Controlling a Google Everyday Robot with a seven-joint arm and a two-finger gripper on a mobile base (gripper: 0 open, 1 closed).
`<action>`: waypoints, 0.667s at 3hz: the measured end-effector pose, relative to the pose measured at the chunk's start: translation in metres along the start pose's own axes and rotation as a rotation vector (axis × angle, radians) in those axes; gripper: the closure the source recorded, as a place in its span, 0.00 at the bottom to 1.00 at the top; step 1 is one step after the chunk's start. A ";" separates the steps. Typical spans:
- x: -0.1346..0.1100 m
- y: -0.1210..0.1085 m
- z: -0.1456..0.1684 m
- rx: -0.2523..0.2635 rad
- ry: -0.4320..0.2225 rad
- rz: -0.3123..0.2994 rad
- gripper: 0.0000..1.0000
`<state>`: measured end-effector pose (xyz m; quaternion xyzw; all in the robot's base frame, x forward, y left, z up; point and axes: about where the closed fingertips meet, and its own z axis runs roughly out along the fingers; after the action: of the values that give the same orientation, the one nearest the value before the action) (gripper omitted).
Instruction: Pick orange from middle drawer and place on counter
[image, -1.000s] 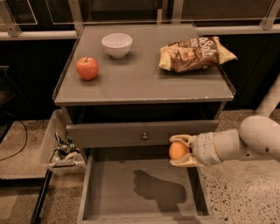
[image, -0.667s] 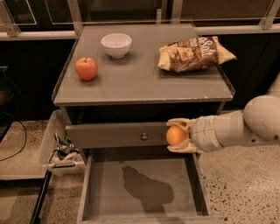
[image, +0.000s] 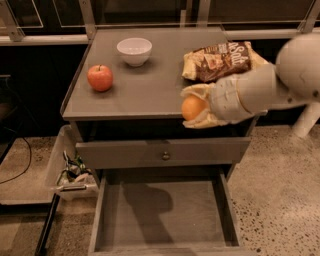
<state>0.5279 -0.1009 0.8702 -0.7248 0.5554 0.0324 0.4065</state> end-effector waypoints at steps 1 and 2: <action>-0.025 -0.060 0.001 0.023 -0.030 -0.043 1.00; -0.025 -0.060 0.001 0.023 -0.030 -0.043 1.00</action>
Offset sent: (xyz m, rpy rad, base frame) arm 0.0307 0.0142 0.0296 0.0072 -0.0211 0.0207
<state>0.5685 -0.0777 0.9155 -0.7311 0.5339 0.0282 0.4238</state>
